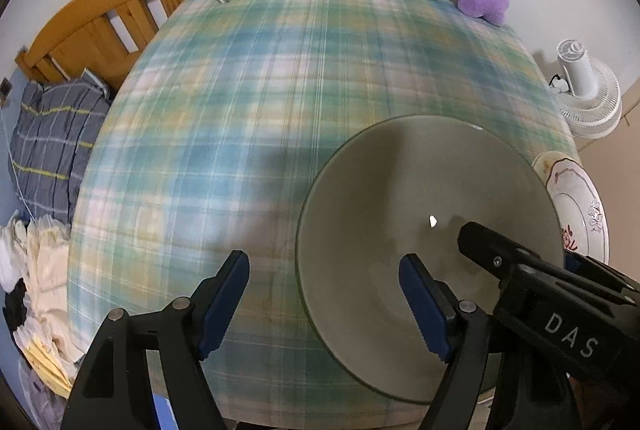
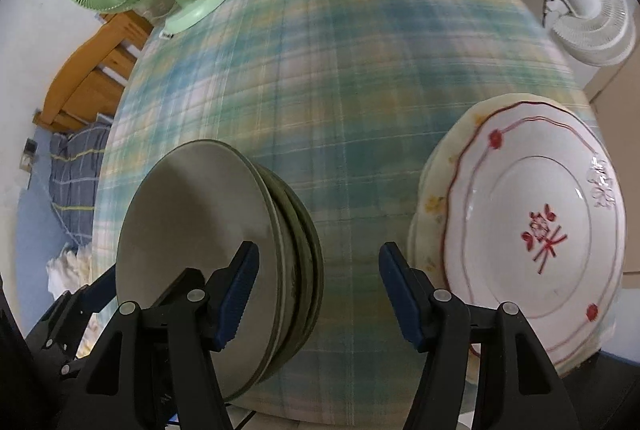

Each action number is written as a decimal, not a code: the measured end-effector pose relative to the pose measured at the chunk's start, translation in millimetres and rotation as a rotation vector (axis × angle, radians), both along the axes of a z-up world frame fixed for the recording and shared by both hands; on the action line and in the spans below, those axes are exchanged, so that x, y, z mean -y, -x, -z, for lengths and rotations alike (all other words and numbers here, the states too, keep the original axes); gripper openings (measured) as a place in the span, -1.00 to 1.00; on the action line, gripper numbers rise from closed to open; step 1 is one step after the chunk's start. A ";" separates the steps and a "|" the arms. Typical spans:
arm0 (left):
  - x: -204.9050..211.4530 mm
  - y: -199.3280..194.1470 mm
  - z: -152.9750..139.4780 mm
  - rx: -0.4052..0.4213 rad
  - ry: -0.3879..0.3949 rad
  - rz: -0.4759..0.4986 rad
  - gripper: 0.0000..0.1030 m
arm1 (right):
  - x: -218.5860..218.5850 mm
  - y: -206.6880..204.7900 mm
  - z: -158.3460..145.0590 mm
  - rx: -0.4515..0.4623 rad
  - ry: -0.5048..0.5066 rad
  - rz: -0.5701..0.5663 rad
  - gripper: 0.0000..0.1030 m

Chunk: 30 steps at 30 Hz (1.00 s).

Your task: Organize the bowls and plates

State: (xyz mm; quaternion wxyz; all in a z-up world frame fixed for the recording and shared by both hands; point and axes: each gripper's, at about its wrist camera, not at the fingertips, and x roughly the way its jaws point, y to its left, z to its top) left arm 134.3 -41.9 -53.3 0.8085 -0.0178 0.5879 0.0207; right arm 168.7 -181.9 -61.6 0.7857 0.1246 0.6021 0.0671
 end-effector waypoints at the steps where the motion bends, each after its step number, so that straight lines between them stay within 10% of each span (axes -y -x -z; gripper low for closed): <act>1: 0.1 -0.7 1.5 -0.005 0.000 -0.002 0.53 | -0.9 -0.9 1.6 -0.004 0.000 -0.005 0.15; 10: -7.2 -11.6 8.5 -0.011 0.021 0.043 0.53 | -12.5 -10.0 12.5 -0.042 -0.034 -0.020 -0.26; 22: -21.1 -22.0 22.9 -0.045 0.169 0.091 0.49 | -20.4 -10.1 7.7 -0.045 0.012 0.040 -0.25; 30: -11.2 -20.3 20.8 -0.026 0.247 0.154 0.08 | -19.4 -10.2 8.7 -0.036 0.017 0.049 -0.24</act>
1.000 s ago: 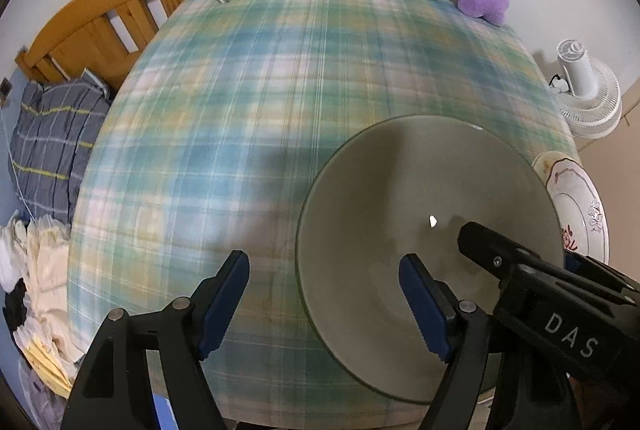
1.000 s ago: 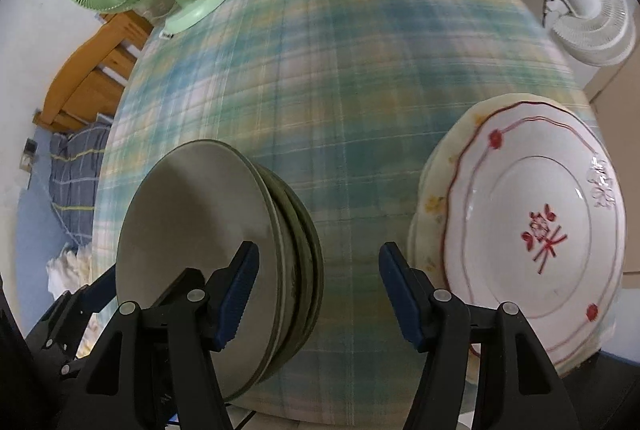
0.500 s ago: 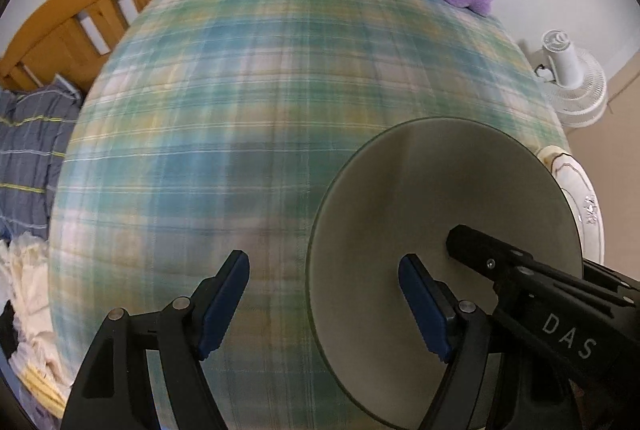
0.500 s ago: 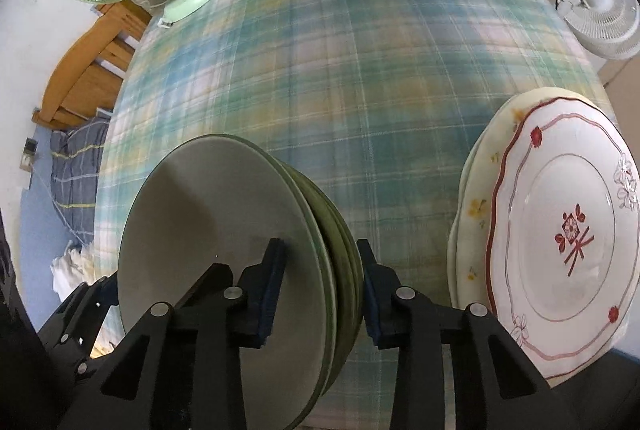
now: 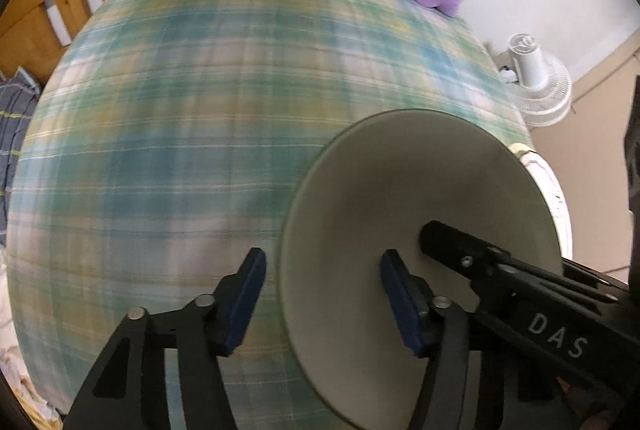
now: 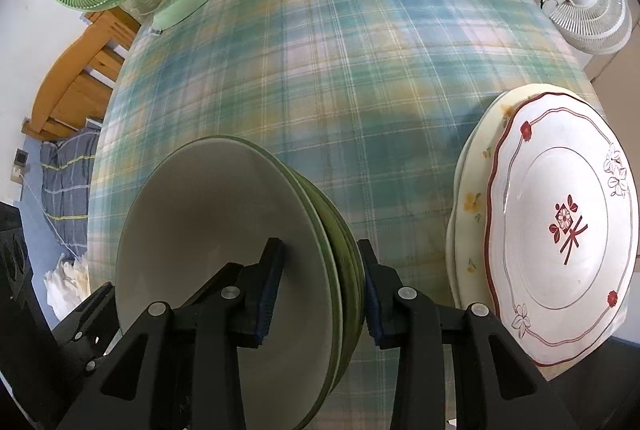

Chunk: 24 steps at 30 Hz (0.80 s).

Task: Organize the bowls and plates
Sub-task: 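Carry the nested bowls with both grippers over the red-rimmed plate stack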

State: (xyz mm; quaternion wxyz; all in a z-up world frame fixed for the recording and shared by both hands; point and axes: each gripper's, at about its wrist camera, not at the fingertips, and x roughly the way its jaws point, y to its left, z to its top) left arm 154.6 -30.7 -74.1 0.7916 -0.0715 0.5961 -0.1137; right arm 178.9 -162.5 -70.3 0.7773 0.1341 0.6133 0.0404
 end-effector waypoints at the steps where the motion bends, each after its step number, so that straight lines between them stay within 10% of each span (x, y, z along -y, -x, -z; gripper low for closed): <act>1: 1.8 0.3 -0.9 0.001 0.009 0.008 -0.03 | 0.1 0.1 -0.2 0.000 0.000 -0.001 -0.24; 24: -3.8 11.4 -26.3 -0.016 0.030 0.025 -0.13 | -8.0 10.8 -22.0 -0.001 0.036 0.037 -0.23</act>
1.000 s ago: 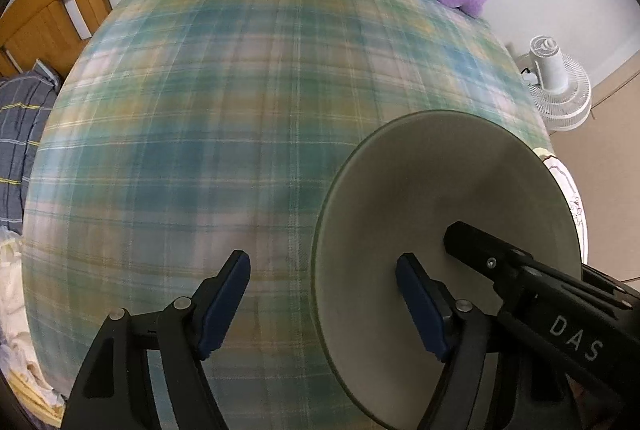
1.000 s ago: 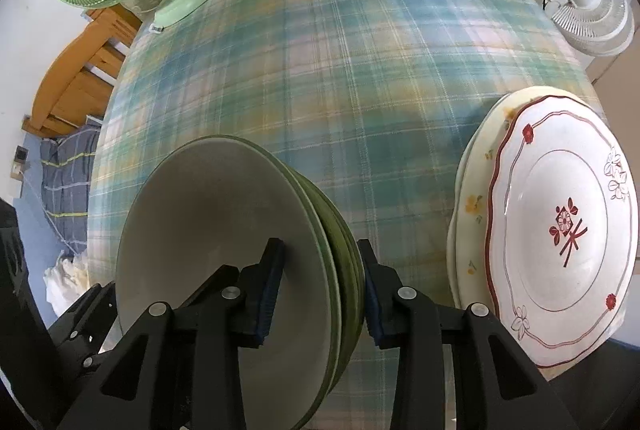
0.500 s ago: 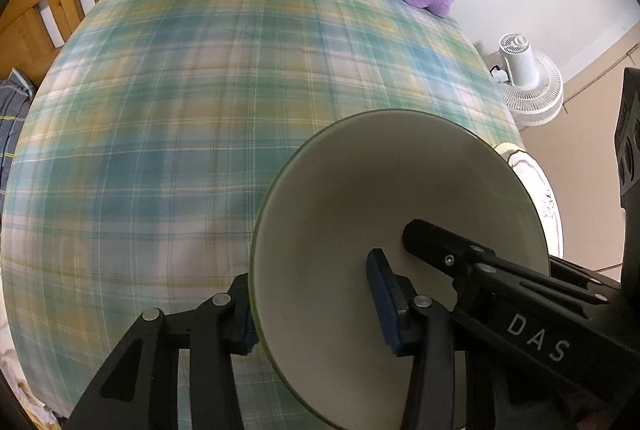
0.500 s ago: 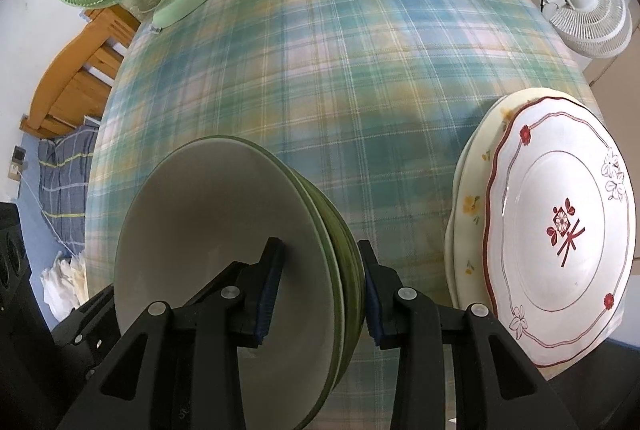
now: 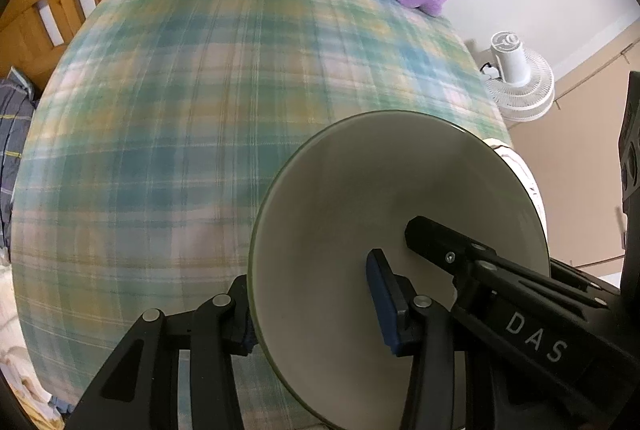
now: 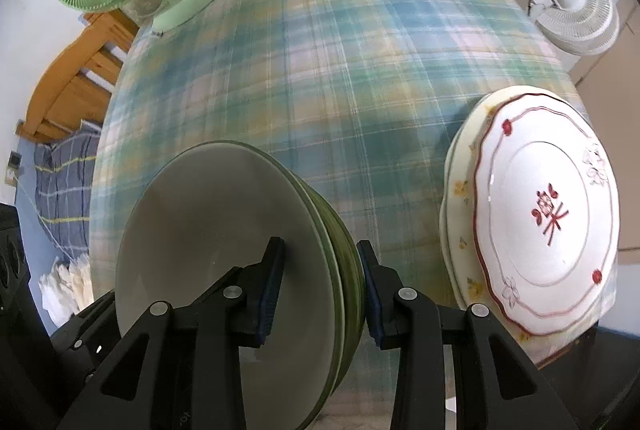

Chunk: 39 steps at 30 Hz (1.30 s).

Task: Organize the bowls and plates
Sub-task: 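Carry the nested bowls with both grippers over the red-rimmed plate stack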

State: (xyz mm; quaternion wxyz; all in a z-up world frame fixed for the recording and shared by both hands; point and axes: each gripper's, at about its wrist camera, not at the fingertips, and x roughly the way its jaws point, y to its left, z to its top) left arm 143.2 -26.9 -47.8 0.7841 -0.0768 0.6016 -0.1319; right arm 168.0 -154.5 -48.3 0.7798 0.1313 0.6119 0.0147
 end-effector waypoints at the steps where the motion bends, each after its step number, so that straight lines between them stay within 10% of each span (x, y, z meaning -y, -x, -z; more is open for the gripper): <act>1: 0.3 0.6 -3.1 0.005 0.000 0.003 -0.13 | 0.1 0.7 -3.2 0.000 -0.002 0.009 -0.23; 39: 138.0 14.4 -55.1 0.124 -0.021 -0.143 -0.13 | 130.3 8.8 -67.4 0.122 -0.025 -0.091 -0.24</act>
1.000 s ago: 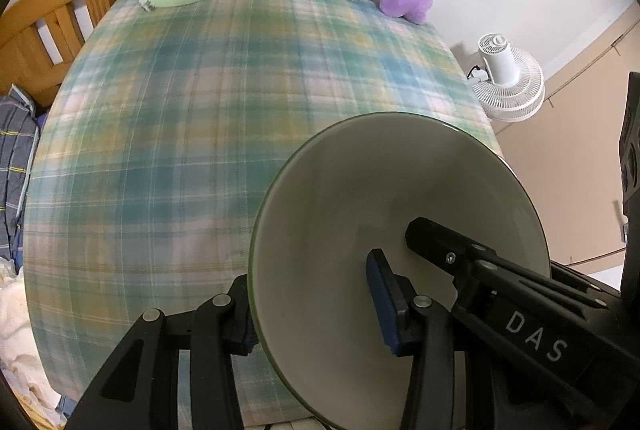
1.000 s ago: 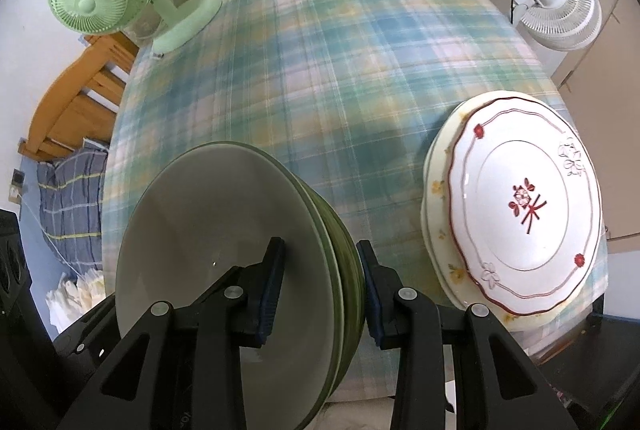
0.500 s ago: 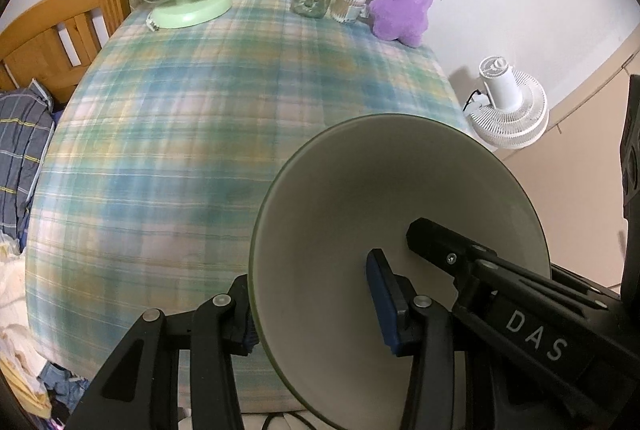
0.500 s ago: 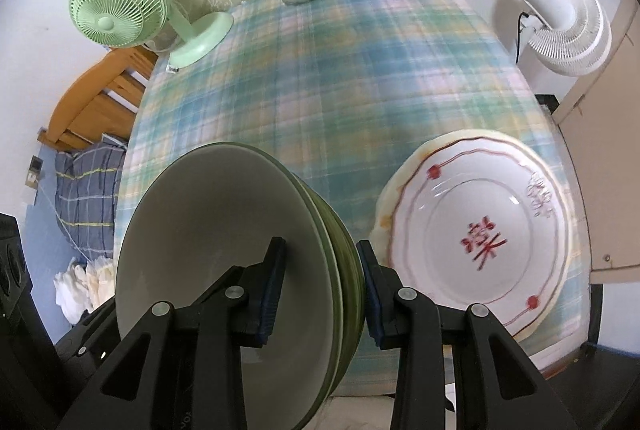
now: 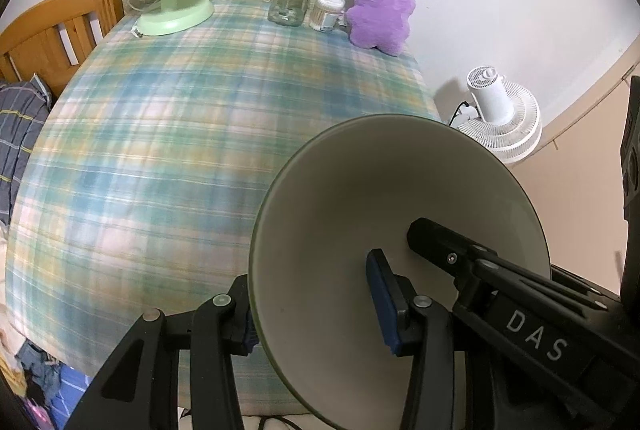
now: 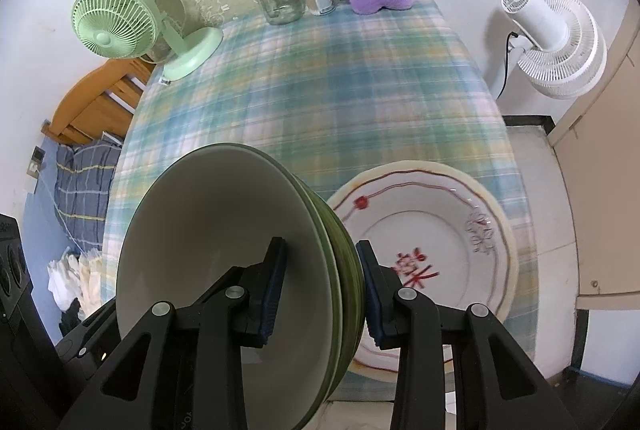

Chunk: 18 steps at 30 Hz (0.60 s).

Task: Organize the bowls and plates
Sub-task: 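Carry the nested bowls with both grippers over the red-rimmed plate stack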

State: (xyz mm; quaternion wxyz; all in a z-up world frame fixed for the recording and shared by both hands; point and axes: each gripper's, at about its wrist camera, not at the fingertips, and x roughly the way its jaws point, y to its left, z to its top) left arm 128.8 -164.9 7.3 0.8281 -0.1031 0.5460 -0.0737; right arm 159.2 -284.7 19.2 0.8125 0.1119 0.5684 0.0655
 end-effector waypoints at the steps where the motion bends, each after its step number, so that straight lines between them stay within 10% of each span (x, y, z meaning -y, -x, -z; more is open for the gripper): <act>1: 4.0 0.9 0.9 0.000 0.000 -0.002 -0.13 | 4.2 0.1 0.5 0.000 0.001 -0.002 -0.24; 18: 72.4 -4.2 32.1 -0.062 0.016 0.015 -0.13 | 79.3 3.2 26.7 -0.052 0.018 0.010 -0.24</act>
